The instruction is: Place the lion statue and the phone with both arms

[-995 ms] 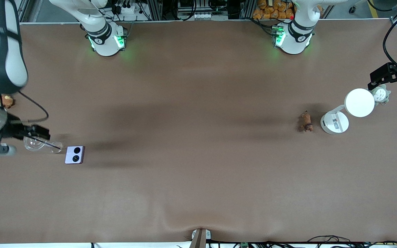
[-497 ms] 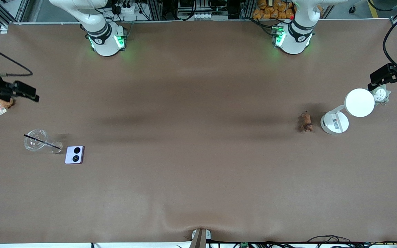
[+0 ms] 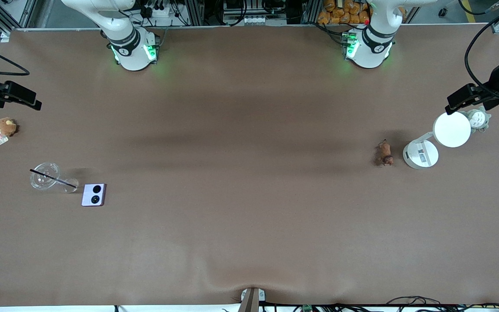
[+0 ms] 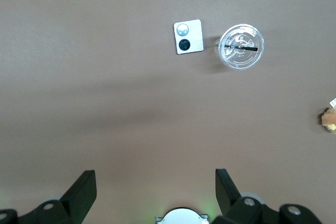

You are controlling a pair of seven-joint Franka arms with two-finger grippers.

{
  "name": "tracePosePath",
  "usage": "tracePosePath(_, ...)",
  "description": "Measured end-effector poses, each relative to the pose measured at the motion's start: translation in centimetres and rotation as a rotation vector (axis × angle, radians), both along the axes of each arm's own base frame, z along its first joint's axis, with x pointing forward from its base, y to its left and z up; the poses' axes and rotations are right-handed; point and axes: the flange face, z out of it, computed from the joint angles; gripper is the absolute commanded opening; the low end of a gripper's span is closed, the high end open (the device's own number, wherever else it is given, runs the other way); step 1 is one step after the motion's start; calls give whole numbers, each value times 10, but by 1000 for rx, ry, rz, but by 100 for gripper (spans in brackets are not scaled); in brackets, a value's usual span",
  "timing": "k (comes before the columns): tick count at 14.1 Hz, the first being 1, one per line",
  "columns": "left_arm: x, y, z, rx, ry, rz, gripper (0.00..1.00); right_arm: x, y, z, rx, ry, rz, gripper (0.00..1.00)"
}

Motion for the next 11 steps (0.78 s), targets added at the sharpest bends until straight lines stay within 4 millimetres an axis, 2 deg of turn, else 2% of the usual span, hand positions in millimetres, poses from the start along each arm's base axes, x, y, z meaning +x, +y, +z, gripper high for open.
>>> tracePosePath(4,0,8,2,1,-3,-29,100,0,0,1,0,-1,-1,100)
tracePosePath(11,0,8,2,1,-4,-32,100,0,1,-1,0,2,1,100)
